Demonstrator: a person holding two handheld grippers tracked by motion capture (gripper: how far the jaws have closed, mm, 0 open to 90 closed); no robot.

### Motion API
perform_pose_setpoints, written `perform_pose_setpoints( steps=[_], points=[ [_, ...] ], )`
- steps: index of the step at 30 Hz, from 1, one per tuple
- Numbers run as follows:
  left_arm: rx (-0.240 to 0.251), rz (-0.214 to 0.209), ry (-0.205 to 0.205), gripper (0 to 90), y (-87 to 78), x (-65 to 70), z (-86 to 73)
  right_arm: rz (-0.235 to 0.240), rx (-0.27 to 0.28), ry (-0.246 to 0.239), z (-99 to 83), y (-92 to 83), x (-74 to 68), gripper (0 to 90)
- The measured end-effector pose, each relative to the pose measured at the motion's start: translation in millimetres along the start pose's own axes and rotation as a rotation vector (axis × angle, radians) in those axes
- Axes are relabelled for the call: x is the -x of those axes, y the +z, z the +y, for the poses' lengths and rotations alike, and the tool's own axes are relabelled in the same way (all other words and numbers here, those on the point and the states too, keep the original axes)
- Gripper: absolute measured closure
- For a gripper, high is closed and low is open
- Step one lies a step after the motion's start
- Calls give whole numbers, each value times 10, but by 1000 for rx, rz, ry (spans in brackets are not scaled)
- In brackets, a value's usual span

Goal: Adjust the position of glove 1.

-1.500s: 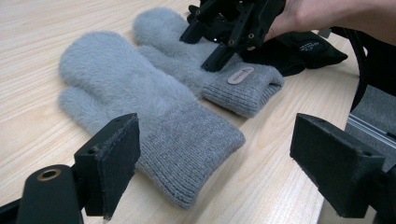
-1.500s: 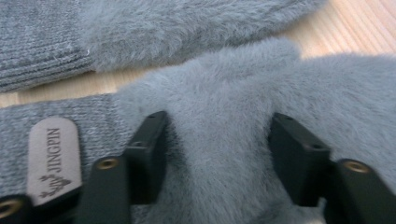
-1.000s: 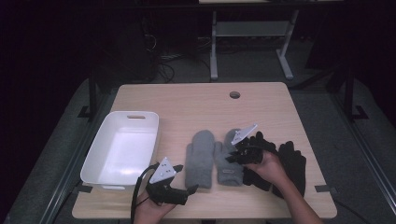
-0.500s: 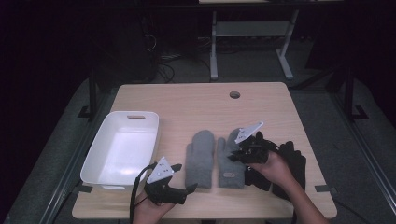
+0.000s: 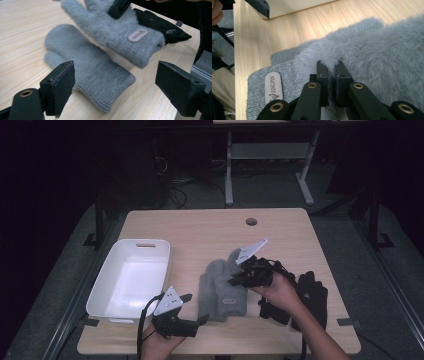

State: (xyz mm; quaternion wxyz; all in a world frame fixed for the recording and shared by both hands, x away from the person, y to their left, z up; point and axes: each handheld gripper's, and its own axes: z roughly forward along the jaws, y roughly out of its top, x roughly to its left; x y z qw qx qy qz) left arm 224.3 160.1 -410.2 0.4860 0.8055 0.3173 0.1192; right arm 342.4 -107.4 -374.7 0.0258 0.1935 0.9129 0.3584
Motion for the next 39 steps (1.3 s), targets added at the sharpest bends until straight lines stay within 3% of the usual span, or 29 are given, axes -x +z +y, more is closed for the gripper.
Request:
perform_pose_setpoints(
  steps=[5,13,23,25,30,34,35,39],
  points=[
    [-1,-16,-29,159,-11,-35,9,27,-16,-15,130,192,-17,850],
    [3,0,-45,159,-8,-66,5,55,-29,-16,295,427,-64,850],
    [-34,-6,-57,165,74,-87,14,54,-70,0,274,611,-3,819],
    [-42,-24,-68,189,99,-110,15,53,-67,12,252,638,25,786],
    [-51,-17,-73,216,136,-110,22,39,-46,44,225,606,47,634],
    [-60,-10,-73,259,155,-95,44,-2,-24,74,181,526,88,533],
    [-61,-9,-69,270,157,-88,54,1,-24,107,173,502,88,508],
    [-84,9,-79,321,197,-97,85,-26,-8,169,116,426,179,406]
  ],
)
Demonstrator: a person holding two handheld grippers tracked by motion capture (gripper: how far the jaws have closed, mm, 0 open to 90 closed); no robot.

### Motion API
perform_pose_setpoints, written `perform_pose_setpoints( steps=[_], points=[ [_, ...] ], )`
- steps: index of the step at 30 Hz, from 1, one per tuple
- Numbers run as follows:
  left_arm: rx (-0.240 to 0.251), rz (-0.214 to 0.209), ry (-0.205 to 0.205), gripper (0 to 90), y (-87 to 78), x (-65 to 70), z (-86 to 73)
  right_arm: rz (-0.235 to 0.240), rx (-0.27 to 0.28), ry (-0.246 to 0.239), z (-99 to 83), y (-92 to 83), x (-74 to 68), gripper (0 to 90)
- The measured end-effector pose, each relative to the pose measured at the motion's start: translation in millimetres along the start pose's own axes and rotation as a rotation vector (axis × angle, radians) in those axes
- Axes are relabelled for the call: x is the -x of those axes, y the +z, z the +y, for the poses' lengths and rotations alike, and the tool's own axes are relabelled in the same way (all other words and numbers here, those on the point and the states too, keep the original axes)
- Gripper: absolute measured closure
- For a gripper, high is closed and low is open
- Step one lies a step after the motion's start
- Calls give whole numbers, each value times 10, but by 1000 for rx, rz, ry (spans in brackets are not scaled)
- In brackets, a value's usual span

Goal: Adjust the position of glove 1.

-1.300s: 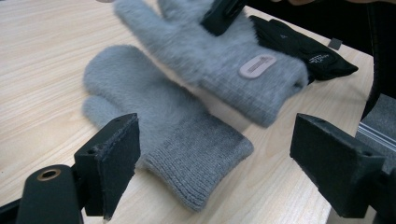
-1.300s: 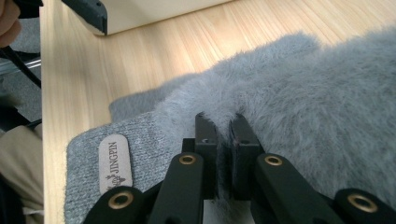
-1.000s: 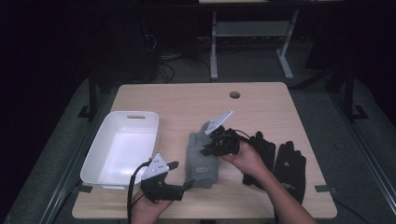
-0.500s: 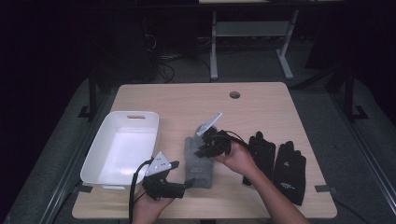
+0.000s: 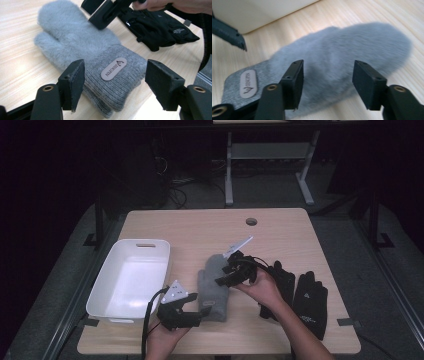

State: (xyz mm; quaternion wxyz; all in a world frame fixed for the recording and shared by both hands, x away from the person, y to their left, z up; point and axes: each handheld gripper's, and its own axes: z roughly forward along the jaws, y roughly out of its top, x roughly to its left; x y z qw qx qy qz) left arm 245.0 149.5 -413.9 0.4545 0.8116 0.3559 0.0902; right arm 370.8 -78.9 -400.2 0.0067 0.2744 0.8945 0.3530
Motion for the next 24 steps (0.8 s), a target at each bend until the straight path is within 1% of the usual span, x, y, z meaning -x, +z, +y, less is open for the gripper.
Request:
perform_pose_setpoints(
  steps=[2,4,6,7,8,9,11,12,13,14,15,17,18,19,20,21,23,24],
  points=[
    [-27,-5,-26,320,44,-14,4,-12,12,26,-23,-27,65,385],
    [-42,-1,-42,288,88,-26,-1,-24,19,55,-37,-57,127,368],
    [-71,-1,-59,257,113,-63,10,-17,37,86,-42,-81,204,343],
    [-69,3,-76,257,124,-80,18,-17,38,98,-42,-88,224,345],
    [-79,-1,-82,251,125,-103,25,-13,44,115,-44,-91,252,351],
    [-82,-6,-107,244,141,-123,36,-4,49,122,-48,-92,278,350],
    [-97,-15,-138,241,169,-145,44,-3,57,142,-52,-80,339,342],
    [-98,-27,-151,240,189,-150,41,-1,49,152,-44,-69,366,331],
    [-98,-27,-151,239,189,-150,41,3,45,155,-34,-57,393,324],
    [-106,-51,-181,236,212,-157,35,5,49,162,-24,-50,412,321],
    [-106,-51,-181,228,212,-157,35,8,53,165,-16,-40,433,316],
    [-106,-115,-261,219,247,-188,24,9,48,180,-5,-5,478,301],
    [-108,-128,-296,206,257,-197,22,10,35,198,-4,31,513,298],
    [-110,-136,-315,197,255,-205,23,16,41,208,-11,63,541,298],
    [-110,-134,-318,204,252,-204,27,28,56,222,-21,91,568,298],
    [-114,-122,-319,211,246,-210,33,30,59,237,-23,108,580,292],
    [-117,-107,-338,211,248,-228,30,28,62,255,-31,160,611,280],
    [-122,-110,-350,205,256,-241,24,29,61,268,-35,189,630,274]
  ],
)
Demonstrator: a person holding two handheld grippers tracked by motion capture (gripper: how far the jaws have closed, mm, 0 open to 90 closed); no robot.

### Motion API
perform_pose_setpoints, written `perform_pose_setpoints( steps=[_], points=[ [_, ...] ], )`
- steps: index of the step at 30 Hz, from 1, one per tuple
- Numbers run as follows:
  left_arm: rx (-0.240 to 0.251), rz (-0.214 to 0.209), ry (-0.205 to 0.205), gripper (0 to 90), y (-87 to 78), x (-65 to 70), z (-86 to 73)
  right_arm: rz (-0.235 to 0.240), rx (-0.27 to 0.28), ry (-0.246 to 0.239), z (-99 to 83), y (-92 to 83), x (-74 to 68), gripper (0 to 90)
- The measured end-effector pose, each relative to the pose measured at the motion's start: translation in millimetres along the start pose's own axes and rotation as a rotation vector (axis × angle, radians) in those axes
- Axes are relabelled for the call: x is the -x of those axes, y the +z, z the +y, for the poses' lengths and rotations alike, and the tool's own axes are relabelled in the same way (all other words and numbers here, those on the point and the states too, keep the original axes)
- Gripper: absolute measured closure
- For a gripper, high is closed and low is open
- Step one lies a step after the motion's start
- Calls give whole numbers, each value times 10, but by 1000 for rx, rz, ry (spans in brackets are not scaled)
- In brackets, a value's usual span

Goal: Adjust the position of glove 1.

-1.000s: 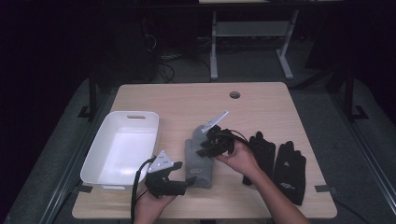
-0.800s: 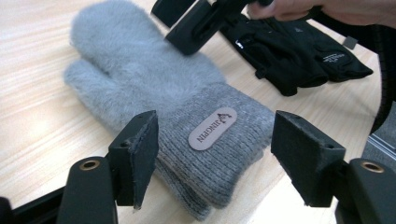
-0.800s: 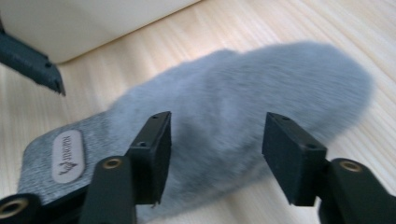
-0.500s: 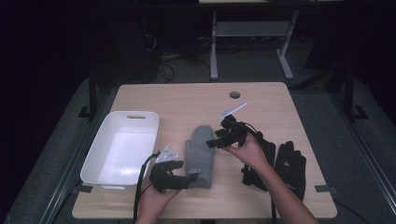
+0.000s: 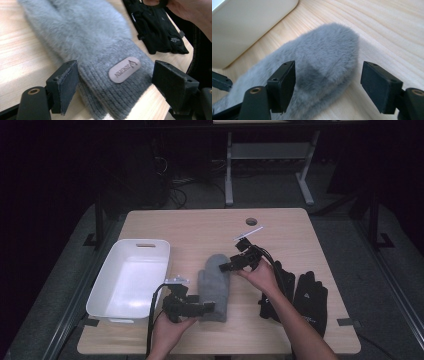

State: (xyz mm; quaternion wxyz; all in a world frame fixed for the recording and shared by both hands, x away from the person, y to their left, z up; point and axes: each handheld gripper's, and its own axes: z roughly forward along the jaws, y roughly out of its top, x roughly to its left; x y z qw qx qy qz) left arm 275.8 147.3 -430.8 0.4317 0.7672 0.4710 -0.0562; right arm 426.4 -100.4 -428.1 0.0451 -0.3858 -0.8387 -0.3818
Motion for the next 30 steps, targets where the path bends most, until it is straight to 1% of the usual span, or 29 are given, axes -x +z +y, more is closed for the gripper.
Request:
perform_pose_setpoints(
  steps=[2,3,4,5,6,7,8,9,10,11,12,13,16,18,20,21,22,23,26,28,30],
  points=[
    [-9,-19,-28,197,33,-24,-10,3,3,20,1,33,22,263],
    [-22,-25,-37,193,46,-34,-15,6,6,26,0,50,35,259],
    [-22,-34,-54,183,63,-41,-21,11,5,33,-1,65,47,259],
    [-41,-62,-85,183,90,-61,-35,21,8,39,-4,76,51,260],
    [-56,-67,-98,186,103,-69,-44,24,5,40,-9,99,63,260],
    [-63,-67,-97,178,116,-76,-59,23,3,42,-13,116,68,260],
    [-68,-72,-112,174,118,-83,-72,24,-3,42,-22,135,79,259],
    [-68,-77,-116,174,119,-93,-78,35,-5,55,-36,156,91,259],
    [-71,-75,-119,174,120,-97,-78,41,-5,54,-46,177,111,259],
    [-90,-70,-130,173,125,-104,-75,43,-14,67,-54,190,115,259],
    [-97,-73,-144,159,136,-108,-78,51,-18,76,-62,211,124,260],
    [-111,-69,-138,158,136,-113,-80,49,-22,80,-65,221,129,265],
    [-116,-68,-129,158,146,-117,-89,58,-24,78,-80,251,145,287],
    [-122,-78,-147,158,162,-144,-85,59,-28,83,-90,265,160,290],
    [-124,-82,-153,159,170,-160,-87,63,-27,89,-97,269,165,294],
    [-128,-83,-152,159,181,-172,-94,68,-29,93,-112,280,177,306],
    [-136,-89,-161,161,211,-190,-108,86,-35,104,-136,300,195,334],
    [-126,-96,-166,175,212,-196,-115,91,-33,100,-144,303,198,354],
    [-142,-97,-167,205,226,-206,-87,103,-27,85,-150,319,189,420],
    [-146,-109,-167,252,239,-224,-79,123,-26,86,-150,320,182,505],
    [-149,-124,-168,325,251,-247,-79,132,-20,85,-154,319,181,572]
  ],
)
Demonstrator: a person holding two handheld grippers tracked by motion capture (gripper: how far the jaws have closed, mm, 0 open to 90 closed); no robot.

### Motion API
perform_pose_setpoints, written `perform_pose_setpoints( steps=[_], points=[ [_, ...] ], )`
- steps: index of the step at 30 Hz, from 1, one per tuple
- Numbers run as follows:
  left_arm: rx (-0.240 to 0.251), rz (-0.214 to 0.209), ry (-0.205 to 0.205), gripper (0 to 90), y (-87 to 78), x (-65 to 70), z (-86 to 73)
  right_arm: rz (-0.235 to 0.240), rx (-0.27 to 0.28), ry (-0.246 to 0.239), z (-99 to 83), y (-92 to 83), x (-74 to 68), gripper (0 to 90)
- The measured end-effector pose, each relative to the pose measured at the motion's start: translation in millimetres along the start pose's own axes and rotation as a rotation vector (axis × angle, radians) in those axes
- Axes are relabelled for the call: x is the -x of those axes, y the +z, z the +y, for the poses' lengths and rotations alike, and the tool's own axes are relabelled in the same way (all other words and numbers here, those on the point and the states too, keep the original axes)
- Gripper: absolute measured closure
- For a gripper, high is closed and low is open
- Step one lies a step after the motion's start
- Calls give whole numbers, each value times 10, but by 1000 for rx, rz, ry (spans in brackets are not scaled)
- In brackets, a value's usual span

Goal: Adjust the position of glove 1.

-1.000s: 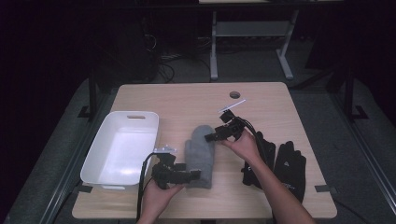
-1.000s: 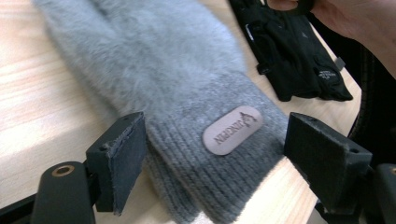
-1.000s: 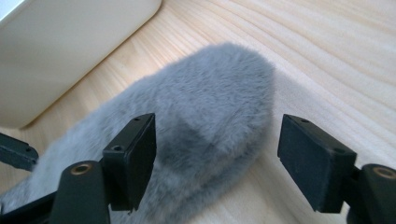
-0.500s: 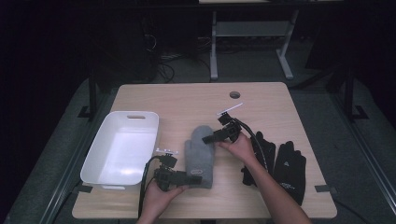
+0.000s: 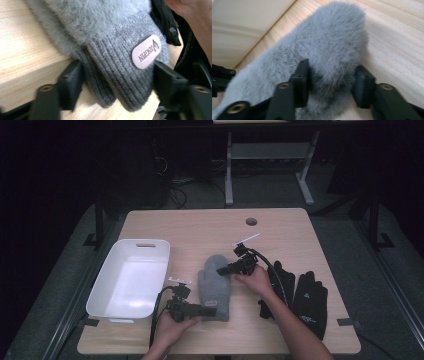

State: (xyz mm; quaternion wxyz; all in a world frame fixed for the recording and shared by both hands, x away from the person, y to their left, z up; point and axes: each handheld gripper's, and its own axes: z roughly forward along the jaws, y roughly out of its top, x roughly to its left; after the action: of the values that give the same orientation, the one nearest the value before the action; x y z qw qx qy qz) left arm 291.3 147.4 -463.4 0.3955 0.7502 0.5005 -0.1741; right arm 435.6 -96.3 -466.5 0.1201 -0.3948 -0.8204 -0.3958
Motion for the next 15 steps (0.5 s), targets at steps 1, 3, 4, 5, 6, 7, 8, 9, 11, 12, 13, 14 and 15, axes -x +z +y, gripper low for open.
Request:
perform_pose_setpoints(
  steps=[1,3,4,5,6,7,8,9,11,12,13,14,15],
  points=[
    [2,-12,-3,357,1,-11,-1,12,6,6,-6,0,1,610],
    [6,-19,6,416,4,-7,-2,17,12,-3,-10,-16,4,671],
    [6,-18,4,448,1,1,-1,20,17,1,-10,-26,-5,695],
    [7,-24,9,458,3,-1,2,16,16,-2,-10,-35,-8,707],
    [7,-24,5,468,1,2,2,17,21,-4,-10,-44,-19,719],
    [9,-26,8,479,-2,3,2,16,23,-3,-10,-52,-28,725],
    [13,-26,11,489,-3,7,0,16,27,-2,-12,-56,-35,730],
    [12,-28,11,493,-4,14,0,14,29,-4,-13,-63,-42,734],
    [10,-30,17,503,-6,20,2,17,36,0,-17,-84,-46,740],
    [6,-33,18,506,-6,24,5,18,38,2,-21,-94,-46,741],
    [6,-33,18,502,-6,24,5,16,39,-2,-25,-102,-45,742],
    [-5,-72,-13,467,5,15,8,13,39,-2,-30,-110,-45,742],
    [-21,-106,-23,422,3,-3,18,9,37,-7,-33,-115,-41,741]
  ],
)
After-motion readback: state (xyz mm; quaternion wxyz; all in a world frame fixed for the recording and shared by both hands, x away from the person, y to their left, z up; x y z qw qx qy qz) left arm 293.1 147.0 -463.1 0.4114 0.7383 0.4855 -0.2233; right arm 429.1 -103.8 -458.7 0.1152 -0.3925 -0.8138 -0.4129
